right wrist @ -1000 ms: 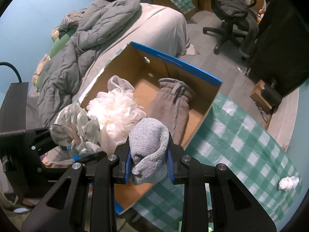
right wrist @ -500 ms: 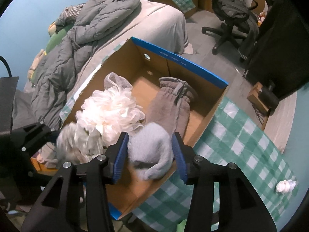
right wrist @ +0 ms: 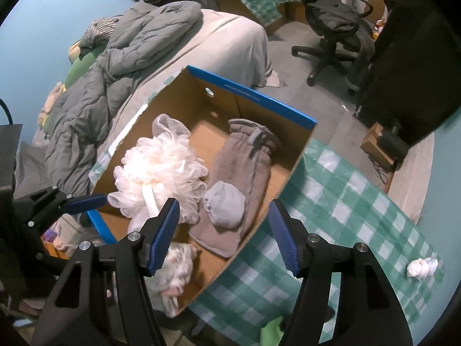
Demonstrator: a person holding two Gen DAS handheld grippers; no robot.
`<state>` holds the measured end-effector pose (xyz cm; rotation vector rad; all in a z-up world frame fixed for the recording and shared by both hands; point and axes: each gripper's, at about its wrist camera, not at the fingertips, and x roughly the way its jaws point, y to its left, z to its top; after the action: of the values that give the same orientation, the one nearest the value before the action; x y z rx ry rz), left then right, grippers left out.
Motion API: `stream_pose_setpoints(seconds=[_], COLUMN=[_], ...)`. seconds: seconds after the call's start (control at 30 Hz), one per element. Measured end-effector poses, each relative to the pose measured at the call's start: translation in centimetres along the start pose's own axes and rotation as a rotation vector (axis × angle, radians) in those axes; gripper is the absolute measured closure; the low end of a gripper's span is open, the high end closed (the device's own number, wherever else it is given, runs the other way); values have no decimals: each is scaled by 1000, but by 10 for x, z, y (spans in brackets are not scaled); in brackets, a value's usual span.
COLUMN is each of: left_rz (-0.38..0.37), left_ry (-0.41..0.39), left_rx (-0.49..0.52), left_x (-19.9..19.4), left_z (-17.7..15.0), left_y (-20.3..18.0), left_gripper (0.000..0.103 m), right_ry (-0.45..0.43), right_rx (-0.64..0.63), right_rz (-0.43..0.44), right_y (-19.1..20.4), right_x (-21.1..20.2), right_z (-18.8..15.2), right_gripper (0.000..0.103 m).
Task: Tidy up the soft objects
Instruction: 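Lower the bag and sock into the box and open both tools, then move both tools back over the table toward the green cloth and scrubber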
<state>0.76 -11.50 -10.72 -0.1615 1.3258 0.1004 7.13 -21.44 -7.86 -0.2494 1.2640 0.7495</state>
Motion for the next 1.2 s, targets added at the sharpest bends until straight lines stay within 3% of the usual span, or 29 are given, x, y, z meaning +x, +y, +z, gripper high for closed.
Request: stream_pose_setpoints(seconds=[0.53,1.2], left_rz=[-17,-78], left_ry=[-36,-25], left_rx=[81,209], left_x=[-24,-29], left_z=[0,-3], left_y=[-42,-113], left_gripper=[31,31], right_ry=[-49,-48], right_rx=[83,238], right_rz=[-70,-141], right_y=[-34,-94], right_x=[-46,-88], right_z=[-33,-105], right_gripper=[33,32])
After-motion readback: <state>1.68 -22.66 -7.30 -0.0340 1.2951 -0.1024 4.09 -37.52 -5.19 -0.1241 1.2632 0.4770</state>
